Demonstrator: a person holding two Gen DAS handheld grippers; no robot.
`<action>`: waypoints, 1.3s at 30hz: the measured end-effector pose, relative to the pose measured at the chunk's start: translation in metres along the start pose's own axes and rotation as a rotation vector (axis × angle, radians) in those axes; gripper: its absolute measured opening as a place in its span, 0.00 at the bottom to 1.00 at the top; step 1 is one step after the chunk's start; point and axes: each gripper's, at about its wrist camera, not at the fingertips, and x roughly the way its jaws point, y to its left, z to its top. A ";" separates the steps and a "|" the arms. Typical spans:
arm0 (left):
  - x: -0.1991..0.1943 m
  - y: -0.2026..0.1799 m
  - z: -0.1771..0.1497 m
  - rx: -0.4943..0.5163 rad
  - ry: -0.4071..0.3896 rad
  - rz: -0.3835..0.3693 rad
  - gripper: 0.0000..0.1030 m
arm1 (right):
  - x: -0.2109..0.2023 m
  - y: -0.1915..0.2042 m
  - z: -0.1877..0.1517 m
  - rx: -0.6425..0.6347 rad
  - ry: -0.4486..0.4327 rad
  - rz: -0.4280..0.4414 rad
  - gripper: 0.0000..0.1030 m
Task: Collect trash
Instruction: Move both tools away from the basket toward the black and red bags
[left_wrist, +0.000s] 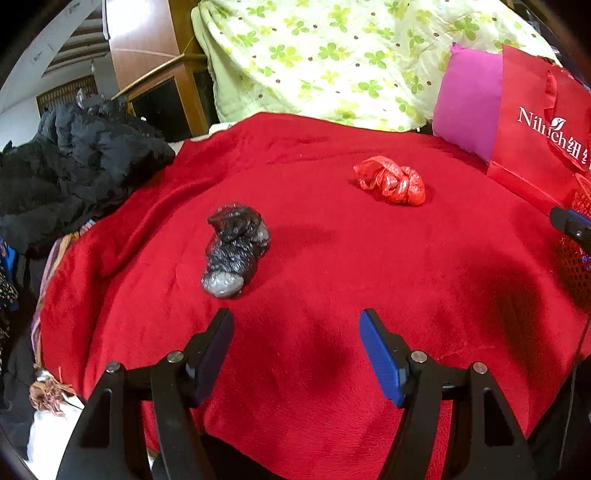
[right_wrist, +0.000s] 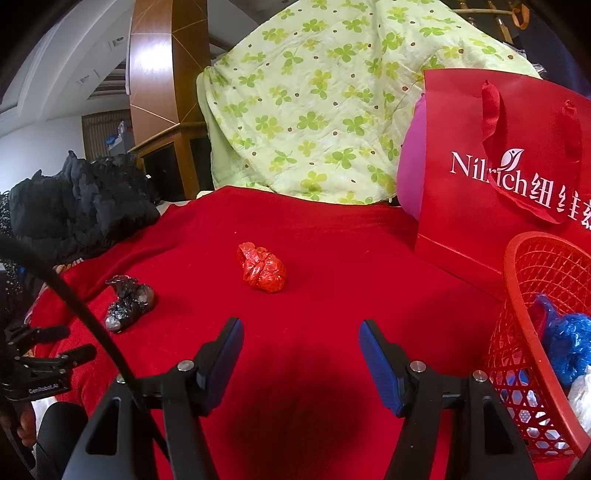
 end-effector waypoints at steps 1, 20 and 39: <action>-0.003 0.000 0.001 0.005 -0.005 0.000 0.69 | 0.001 0.000 0.001 0.000 0.000 0.002 0.67; -0.038 -0.027 0.005 0.100 -0.069 0.001 0.71 | -0.001 0.004 0.000 -0.001 -0.013 0.015 0.67; -0.032 -0.069 -0.005 0.190 -0.027 -0.038 0.71 | -0.014 -0.008 0.003 0.059 -0.050 0.031 0.67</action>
